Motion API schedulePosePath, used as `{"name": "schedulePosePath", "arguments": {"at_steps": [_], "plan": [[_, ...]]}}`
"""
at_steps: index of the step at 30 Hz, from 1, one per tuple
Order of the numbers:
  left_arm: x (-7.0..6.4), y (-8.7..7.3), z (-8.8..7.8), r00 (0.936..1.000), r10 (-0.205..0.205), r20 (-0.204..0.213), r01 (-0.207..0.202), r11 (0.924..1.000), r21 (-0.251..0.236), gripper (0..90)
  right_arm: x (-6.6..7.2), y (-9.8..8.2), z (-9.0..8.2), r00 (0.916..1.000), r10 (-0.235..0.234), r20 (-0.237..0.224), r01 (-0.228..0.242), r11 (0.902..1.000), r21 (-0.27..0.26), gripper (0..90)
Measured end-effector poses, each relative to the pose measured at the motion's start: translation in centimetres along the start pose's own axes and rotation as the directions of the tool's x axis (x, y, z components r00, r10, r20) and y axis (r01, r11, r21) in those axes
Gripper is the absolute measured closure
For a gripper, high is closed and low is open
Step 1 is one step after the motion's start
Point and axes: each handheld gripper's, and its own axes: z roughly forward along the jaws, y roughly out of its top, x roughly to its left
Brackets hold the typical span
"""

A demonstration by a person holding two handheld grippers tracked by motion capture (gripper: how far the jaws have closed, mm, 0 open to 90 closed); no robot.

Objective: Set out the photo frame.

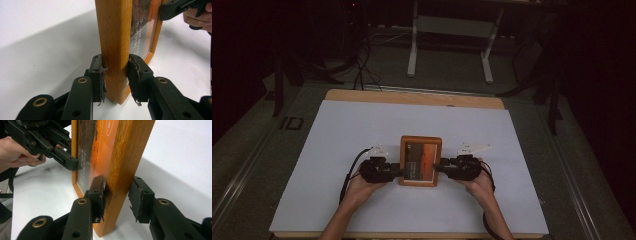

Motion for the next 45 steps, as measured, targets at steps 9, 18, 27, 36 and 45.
{"name": "schedulePosePath", "arguments": {"at_steps": [9,18,27,36,45], "plan": [[0.0,-0.1,0.1,0.9998,-0.014,0.010,0.014,0.9999,0.001,67.4,-0.1,0.0,0.1,1.0000,0.003,0.007,-0.003,1.0000,-0.008,65.8],[-0.1,-0.3,0.5,1.0000,-0.004,0.005,0.004,0.9998,0.018,57.6,0.0,-0.1,0.1,0.9998,-0.013,0.012,0.012,0.9997,0.019,58.0],[0.1,-0.1,-0.6,1.0000,-0.006,0.001,0.006,0.9999,-0.012,50.9,0.0,0.4,-1.0,0.9995,-0.025,0.021,0.025,0.9997,-0.008,52.5],[0.3,0.3,-2.8,0.9969,-0.008,-0.078,0.002,0.9971,-0.076,49.1,-0.1,0.8,-2.8,0.9988,-0.025,0.043,0.026,0.9990,-0.036,52.5],[0.7,0.4,-4.8,0.9826,-0.020,-0.185,-0.004,0.9916,-0.129,48.6,-0.8,0.6,-3.9,0.9965,-0.007,0.083,0.011,0.9991,-0.040,52.5]]}}
